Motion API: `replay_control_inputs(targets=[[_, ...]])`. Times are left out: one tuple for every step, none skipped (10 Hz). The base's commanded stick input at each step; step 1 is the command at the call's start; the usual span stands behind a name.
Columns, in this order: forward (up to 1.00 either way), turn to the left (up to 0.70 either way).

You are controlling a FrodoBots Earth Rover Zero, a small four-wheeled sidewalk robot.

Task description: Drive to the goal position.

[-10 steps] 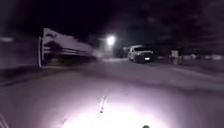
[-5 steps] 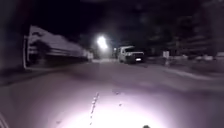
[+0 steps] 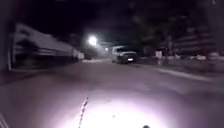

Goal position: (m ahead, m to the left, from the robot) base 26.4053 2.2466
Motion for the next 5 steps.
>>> replay_control_inputs(targets=[[0.7, 0.0], [0.7, 0.0], [0.7, 0.0], [0.7, 0.0], [0.7, 0.0]])
